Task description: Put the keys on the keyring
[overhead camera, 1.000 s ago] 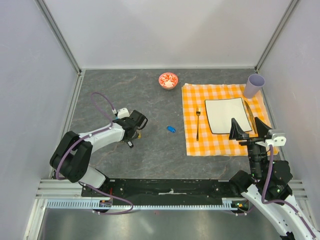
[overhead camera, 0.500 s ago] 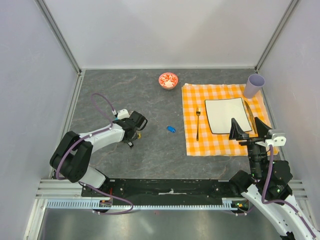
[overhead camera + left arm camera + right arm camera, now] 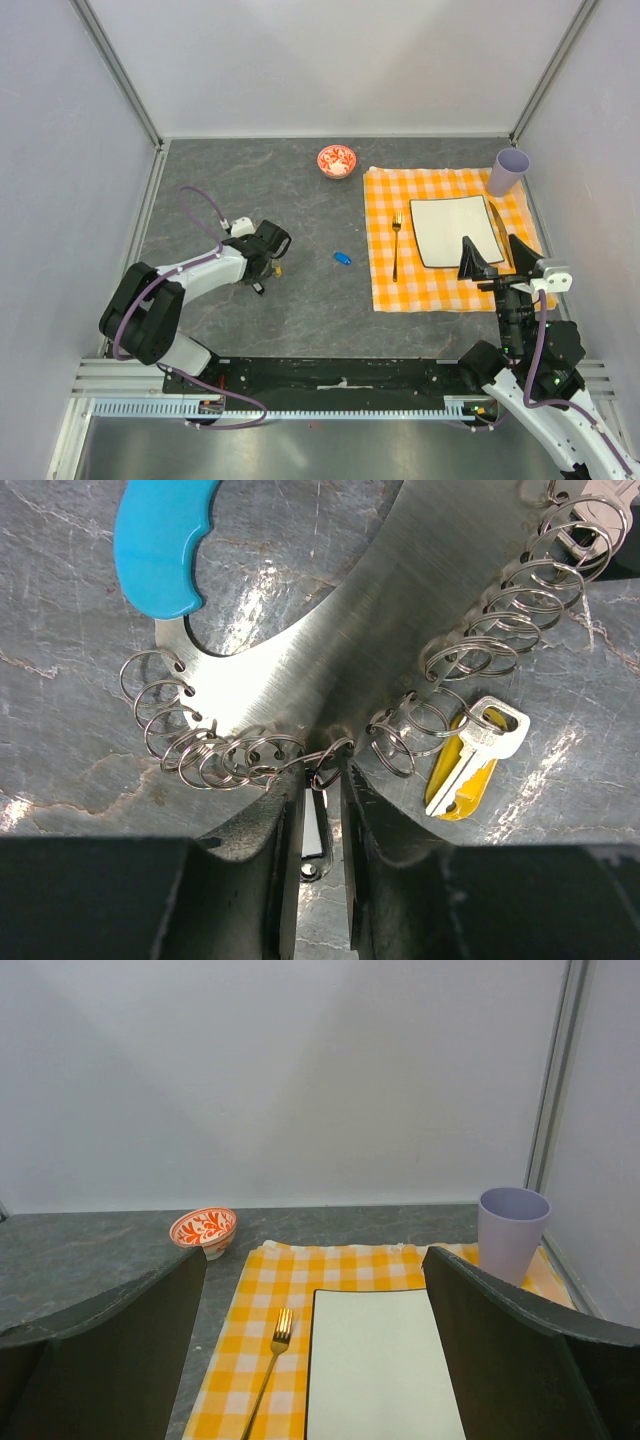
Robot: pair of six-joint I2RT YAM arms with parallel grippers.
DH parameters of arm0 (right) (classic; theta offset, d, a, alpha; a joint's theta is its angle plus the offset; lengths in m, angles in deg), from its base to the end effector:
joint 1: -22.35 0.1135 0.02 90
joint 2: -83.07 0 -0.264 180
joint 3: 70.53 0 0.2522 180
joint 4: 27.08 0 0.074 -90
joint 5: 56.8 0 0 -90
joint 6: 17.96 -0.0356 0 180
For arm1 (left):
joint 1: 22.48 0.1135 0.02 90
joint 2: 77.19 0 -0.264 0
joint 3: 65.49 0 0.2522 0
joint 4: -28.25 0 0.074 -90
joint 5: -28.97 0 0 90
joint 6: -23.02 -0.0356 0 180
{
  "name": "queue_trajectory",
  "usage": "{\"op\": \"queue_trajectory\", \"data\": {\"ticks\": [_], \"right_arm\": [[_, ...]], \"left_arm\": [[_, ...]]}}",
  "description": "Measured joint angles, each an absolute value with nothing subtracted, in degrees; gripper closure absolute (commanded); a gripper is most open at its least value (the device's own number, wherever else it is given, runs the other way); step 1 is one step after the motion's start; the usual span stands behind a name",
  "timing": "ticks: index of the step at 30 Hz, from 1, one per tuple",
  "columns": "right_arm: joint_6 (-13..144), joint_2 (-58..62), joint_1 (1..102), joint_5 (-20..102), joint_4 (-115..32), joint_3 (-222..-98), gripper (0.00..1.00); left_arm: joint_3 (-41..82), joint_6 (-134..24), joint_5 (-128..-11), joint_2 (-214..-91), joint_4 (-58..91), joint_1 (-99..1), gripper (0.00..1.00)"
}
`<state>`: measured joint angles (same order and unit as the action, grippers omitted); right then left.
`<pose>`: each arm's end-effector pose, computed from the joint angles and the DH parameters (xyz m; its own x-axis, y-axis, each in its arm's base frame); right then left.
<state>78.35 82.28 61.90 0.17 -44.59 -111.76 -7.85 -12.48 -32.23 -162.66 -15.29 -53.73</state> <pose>0.0460 0.0128 0.3212 0.3147 0.1404 -0.9387 -0.1129 0.9875 0.1099 0.2276 -0.1180 0.1593 -0.7334 -0.3894 -0.5572 -0.4719 0.8816 0.0050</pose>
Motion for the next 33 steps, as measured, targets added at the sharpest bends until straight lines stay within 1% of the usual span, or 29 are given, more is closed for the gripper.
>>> {"op": "queue_trajectory", "data": {"ticks": [4,6,15,17,19,25,29,33], "right_arm": [[78.35,82.28,61.90,0.17,-44.59,-111.76,0.02],[78.35,82.28,61.92,0.17,-44.61,-111.76,0.02],[78.35,82.28,62.01,0.17,-44.64,-111.76,0.02],[78.35,82.28,62.01,0.17,-44.64,-111.76,0.02],[78.35,82.28,62.01,0.17,-44.64,-111.76,0.02],[78.35,82.28,62.01,0.17,-44.64,-111.76,0.02],[78.35,82.28,62.05,0.14,-44.66,-111.76,0.02],[78.35,82.28,62.29,0.14,-44.70,-111.76,0.02]], "left_arm": [[-7.85,-12.92,-32.58,-162.46,-15.29,-53.60,0.75],[-7.85,-13.07,-32.69,-162.31,-15.24,-53.57,0.77],[-7.35,-14.19,-33.28,-162.05,-14.98,-53.36,0.78],[-7.30,-14.38,-33.37,-161.96,-14.96,-53.36,0.83],[-7.26,-14.47,-33.74,-161.89,-14.96,-53.36,0.83],[-7.00,-14.60,-34.64,-161.89,-14.87,-53.36,0.83],[-6.82,-14.60,-34.62,-161.89,-14.65,-53.36,0.81],[-6.56,-14.62,-34.57,-161.92,-14.41,-53.29,0.80]]}}
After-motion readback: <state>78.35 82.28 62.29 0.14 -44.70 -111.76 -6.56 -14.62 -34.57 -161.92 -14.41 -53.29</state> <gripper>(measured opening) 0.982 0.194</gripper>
